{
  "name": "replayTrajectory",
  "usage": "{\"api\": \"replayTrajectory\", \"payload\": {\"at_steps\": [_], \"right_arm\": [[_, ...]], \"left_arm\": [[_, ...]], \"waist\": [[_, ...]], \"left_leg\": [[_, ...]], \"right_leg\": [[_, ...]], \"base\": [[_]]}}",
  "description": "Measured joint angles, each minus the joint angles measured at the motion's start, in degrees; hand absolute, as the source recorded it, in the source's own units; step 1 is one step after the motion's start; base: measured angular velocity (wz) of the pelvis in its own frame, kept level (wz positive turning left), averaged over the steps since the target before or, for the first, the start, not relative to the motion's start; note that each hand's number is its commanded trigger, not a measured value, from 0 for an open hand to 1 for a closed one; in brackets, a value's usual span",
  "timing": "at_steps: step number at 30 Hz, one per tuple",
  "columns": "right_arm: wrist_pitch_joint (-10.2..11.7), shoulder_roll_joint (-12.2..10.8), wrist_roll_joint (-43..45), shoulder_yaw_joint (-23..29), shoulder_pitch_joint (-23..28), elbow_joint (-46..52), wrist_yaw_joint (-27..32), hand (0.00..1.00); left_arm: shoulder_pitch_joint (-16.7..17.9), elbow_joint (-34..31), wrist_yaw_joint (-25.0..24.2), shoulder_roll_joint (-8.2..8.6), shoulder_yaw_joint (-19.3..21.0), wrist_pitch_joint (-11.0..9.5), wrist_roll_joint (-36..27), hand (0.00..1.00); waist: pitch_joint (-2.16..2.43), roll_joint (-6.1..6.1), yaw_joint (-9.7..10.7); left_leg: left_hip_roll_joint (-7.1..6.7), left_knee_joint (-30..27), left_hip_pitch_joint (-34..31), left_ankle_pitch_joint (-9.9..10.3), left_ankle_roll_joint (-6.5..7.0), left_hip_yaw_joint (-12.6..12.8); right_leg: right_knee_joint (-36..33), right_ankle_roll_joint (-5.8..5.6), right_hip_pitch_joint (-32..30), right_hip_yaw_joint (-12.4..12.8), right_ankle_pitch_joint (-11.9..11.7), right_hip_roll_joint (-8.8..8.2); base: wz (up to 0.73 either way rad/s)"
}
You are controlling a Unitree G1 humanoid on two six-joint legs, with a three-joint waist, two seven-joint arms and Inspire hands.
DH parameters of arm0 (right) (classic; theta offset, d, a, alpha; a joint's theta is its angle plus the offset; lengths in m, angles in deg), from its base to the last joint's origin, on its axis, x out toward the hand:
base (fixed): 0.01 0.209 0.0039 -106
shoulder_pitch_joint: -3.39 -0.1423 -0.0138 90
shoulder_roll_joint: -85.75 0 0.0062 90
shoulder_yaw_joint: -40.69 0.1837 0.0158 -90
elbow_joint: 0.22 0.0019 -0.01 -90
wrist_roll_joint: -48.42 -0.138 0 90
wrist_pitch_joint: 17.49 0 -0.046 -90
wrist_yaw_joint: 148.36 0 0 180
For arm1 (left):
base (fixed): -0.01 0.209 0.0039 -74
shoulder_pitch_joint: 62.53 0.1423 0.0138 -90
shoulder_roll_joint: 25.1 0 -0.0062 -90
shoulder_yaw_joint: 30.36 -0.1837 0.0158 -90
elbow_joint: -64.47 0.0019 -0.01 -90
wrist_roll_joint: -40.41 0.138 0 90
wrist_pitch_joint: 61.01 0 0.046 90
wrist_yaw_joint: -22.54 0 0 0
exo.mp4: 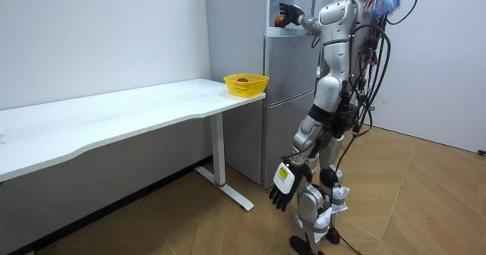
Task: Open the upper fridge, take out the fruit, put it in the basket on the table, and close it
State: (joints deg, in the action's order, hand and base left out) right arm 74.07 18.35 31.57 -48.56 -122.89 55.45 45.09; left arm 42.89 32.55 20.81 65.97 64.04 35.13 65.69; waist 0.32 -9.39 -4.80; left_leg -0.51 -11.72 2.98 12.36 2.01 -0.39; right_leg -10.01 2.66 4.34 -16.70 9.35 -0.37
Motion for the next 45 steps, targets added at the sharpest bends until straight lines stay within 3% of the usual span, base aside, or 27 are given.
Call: {"api": "replayTrajectory", "payload": {"at_steps": [3,26,28,30,31,32,33,34,36,45], "right_arm": [[-0.48,0.29,-1.25,0.0,-1.01,-1.42,-0.82,0.0],[-0.6,0.3,-3.17,-0.12,-1.89,-5.76,-4.49,0.0],[-0.6,0.3,-3.17,-0.06,-1.89,-5.76,-4.81,0.13],[-0.6,0.3,-3.17,-0.06,-1.89,-5.76,-4.96,0.34],[-0.6,0.3,-3.17,-0.06,-1.89,-5.76,-5.09,0.54],[-0.42,0.31,-3.55,-0.01,-1.9,-6.07,-5.91,0.65],[-0.33,0.35,-4.38,0.01,-1.93,-6.73,-6.94,0.7],[-0.3,0.36,-4.75,0.03,-1.98,-7.15,-7.36,0.85],[-0.26,0.7,-5.9,-0.02,-2.08,-8.6,-9.07,0.98],[-0.3,1.64,-6.08,-0.22,-3.09,-11.08,-11.71,1.0]], "left_arm": [[0.23,-0.34,0.0,0.35,-0.01,0.99,0.02,0.0],[0.34,-1.21,1.18,0.1,-0.09,1.42,0.18,0.0],[0.35,-1.21,1.08,0.09,-0.08,1.42,0.24,0.0],[0.42,-1.16,1.04,0.1,0.0,1.4,0.29,0.0],[0.41,-1.12,1.04,0.1,0.03,1.4,0.31,0.0],[0.32,-1.03,1.04,0.1,0.2,1.38,0.28,0.0],[0.16,-0.81,1.04,0.09,0.56,1.33,0.26,0.0],[0.13,-0.67,1.05,0.09,0.73,1.33,0.26,0.0],[0.14,-0.67,1.07,0.04,1.04,1.32,0.22,0.0],[-0.11,-0.71,1.08,-0.15,1.04,1.32,0.18,0.0]], "waist": [[-0.02,0.42,0.2],[-0.15,0.94,0.33],[-0.14,0.94,0.34],[-0.15,0.92,0.34],[-0.14,0.92,0.33],[-0.12,0.84,0.35],[-0.06,0.75,0.42],[-0.03,0.7,0.47],[-0.06,0.37,0.48],[-0.06,-0.15,0.53]], "left_leg": [[-0.1,-0.02,-0.21,-0.03,0.03,-0.06],[-0.22,-0.16,0.36,-0.16,0.11,-0.15],[-0.22,-0.15,0.38,-0.16,0.11,-0.13],[-0.22,-0.1,0.42,-0.16,0.11,-0.1],[-0.22,-0.09,0.44,-0.16,0.11,-0.07],[-0.21,-0.05,0.48,-0.16,0.11,-0.07],[-0.2,-0.03,0.51,-0.16,0.11,-0.08],[-0.2,-0.03,0.51,-0.16,0.11,-0.09],[-0.2,-0.03,0.52,-0.15,0.11,-0.12],[-0.19,-0.03,0.57,-0.15,0.12,-0.11]], "right_leg": [[0.1,0.0,-0.03,-0.55,0.0,-0.13],[0.02,-0.01,0.65,-0.69,-0.01,-0.31],[0.02,-0.01,0.65,-0.68,-0.01,-0.31],[0.05,-0.01,0.65,-0.6,-0.01,-0.3],[0.07,-0.01,0.64,-0.57,-0.01,-0.29],[0.08,-0.01,0.63,-0.58,-0.01,-0.29],[0.09,-0.01,0.63,-0.58,-0.01,-0.28],[0.09,-0.01,0.64,-0.58,-0.01,-0.28],[0.08,-0.01,0.66,-0.58,-0.01,-0.27],[0.05,-0.01,0.66,-0.58,-0.01,-0.28]], "base": [[0.05],[0.0],[0.0],[0.0],[0.0],[0.0],[0.0],[0.0],[0.0],[0.0]]}}
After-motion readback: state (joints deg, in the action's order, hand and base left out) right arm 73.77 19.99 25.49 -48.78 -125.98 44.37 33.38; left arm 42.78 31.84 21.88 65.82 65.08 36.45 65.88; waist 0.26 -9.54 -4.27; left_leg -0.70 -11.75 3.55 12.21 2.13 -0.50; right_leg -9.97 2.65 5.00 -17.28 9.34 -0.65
